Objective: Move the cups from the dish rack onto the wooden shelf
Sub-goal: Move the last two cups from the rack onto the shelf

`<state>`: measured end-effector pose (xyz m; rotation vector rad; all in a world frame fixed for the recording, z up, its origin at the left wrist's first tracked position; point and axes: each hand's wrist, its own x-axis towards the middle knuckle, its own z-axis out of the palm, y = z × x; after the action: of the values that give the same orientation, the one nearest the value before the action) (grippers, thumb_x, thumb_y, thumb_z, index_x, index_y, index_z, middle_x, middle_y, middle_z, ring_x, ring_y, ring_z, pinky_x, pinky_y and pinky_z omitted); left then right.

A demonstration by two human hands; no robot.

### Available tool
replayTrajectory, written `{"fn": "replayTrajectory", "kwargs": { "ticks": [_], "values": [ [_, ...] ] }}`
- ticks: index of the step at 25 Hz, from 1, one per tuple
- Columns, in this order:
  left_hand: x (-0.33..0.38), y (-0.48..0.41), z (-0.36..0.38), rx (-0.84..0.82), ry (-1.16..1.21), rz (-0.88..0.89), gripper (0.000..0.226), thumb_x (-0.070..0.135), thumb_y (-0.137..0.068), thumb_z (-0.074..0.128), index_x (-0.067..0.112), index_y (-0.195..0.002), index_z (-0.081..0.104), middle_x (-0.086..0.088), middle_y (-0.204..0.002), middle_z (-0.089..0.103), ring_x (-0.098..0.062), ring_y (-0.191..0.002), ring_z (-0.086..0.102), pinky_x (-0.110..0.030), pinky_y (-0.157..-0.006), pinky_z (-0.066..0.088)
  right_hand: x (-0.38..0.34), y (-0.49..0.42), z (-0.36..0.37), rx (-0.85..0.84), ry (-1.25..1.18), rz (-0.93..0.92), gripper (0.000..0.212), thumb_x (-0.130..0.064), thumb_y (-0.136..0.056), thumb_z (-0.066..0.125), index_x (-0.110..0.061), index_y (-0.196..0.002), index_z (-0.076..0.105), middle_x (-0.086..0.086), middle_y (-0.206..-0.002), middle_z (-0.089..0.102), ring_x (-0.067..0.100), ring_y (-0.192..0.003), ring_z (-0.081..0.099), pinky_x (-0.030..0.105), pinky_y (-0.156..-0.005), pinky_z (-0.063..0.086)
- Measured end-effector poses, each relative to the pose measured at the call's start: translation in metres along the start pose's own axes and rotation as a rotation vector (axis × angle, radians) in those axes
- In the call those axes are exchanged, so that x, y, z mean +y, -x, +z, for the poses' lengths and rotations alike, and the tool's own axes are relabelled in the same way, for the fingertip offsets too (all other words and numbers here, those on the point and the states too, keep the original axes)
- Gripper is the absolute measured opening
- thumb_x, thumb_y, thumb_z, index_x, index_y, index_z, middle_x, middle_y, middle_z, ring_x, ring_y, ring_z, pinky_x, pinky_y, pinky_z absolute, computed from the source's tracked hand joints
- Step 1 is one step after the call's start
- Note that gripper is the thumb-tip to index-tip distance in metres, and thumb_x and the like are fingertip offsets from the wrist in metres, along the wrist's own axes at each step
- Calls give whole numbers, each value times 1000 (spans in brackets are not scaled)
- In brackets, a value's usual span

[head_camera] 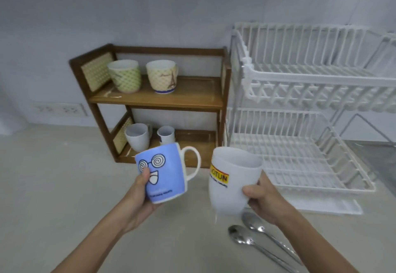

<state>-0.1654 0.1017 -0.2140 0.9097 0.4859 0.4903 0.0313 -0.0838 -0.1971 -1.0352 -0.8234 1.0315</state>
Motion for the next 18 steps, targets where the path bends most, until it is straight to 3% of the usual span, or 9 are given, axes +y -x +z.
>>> {"fn": "replayTrajectory", "kwargs": {
  "ticks": [2,4,8,10,12,14,18],
  "values": [
    [16,-15,-21,33,-39,60,65,40,-68,71,13,-125,56,-4,-104,77,-17,-91,73,-32,-71,62,7,-29,32,91,22,-19,88,-23,-41,86,-4,-121,55,8,-103,74,23,-96,69,34,-74,59],
    [28,-35,-32,30,-183,121,51,29,-76,62,14,-125,55,-7,-112,73,-20,-97,72,-30,-72,61,0,-63,61,210,110,-96,88,-23,-43,81,-13,-124,50,7,-114,68,24,-105,64,34,-76,59],
    [39,-75,-44,114,-519,184,53,20,-78,77,20,-124,52,-9,-115,70,-23,-101,68,-30,-78,58,-43,-140,97,501,443,-384,91,-37,-44,86,-35,-121,37,-18,-113,54,1,-103,56,21,-82,52],
    [37,-94,-47,164,-580,181,53,18,-72,82,24,-116,53,-5,-109,70,-20,-97,68,-27,-73,57,-68,-182,95,681,556,-435,93,-42,-46,86,-32,-123,35,-20,-108,52,6,-101,55,25,-83,50],
    [35,-112,-51,169,-585,153,54,22,-66,86,28,-109,54,-3,-106,70,-19,-94,69,-26,-67,58,-86,-221,85,828,683,-382,96,-42,-49,88,-22,-128,36,-4,-116,57,20,-107,57,41,-87,53],
    [34,-129,-53,153,-580,116,62,26,-59,89,26,-110,54,-3,-106,70,-18,-92,69,-26,-65,58,-91,-250,69,900,826,-262,100,-42,-53,88,-17,-132,33,8,-126,57,29,-113,57,41,-90,51],
    [33,-158,-53,134,-655,131,78,29,-52,92,25,-116,48,5,-106,65,-11,-92,64,-16,-59,54,-82,-282,44,951,900,-166,103,-42,-59,87,-13,-138,28,13,-132,55,32,-119,54,38,-92,47]
  ]
}}
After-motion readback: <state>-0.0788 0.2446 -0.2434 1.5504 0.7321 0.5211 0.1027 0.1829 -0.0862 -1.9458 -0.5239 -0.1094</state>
